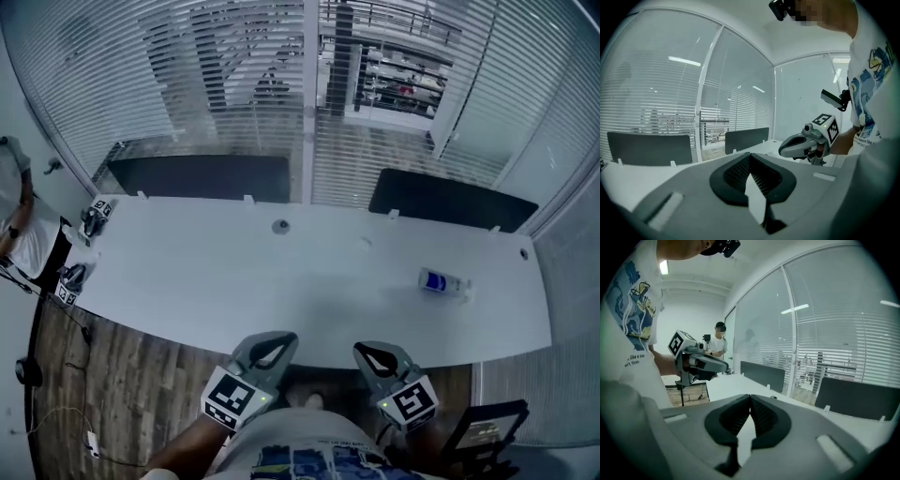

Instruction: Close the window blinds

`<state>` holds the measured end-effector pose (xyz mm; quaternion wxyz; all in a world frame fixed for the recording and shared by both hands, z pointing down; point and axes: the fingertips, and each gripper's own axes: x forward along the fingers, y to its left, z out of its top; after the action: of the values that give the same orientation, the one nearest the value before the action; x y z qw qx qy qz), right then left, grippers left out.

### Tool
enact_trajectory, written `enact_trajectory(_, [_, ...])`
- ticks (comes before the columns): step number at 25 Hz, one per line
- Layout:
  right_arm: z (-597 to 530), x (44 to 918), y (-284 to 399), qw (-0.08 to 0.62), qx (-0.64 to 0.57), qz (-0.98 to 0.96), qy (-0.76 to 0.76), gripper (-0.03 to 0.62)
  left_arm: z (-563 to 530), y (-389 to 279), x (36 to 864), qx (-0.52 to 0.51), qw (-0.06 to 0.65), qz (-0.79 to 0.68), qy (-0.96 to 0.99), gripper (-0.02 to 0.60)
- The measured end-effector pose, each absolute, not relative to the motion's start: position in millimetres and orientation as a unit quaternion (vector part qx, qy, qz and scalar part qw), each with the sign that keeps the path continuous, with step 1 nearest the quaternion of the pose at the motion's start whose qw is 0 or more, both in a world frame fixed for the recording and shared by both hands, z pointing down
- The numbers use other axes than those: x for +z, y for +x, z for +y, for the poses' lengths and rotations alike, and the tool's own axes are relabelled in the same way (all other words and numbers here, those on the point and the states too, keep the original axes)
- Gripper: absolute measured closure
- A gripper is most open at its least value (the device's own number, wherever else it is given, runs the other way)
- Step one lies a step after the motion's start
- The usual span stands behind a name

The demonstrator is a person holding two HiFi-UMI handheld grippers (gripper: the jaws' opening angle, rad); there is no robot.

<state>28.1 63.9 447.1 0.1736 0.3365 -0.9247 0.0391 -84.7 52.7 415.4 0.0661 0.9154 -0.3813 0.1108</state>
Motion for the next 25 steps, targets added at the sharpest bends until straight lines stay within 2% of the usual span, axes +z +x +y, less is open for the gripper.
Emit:
enact_trajectory(15, [0.9, 438.1, -6.1, 0.155, 0.048, -0.884, 0.439, 0.591, -76.4, -125.9, 408.5, 0.113, 0.023, -0.338, 0.934, 0.565])
enact_trajectory(25, [-19.9, 443.2, -11.9, 0.192, 0.059, -0.871, 0.448, 0.591, -162.6, -137.5, 386.2, 0.097, -0.021, -0.366, 0.925, 0.554])
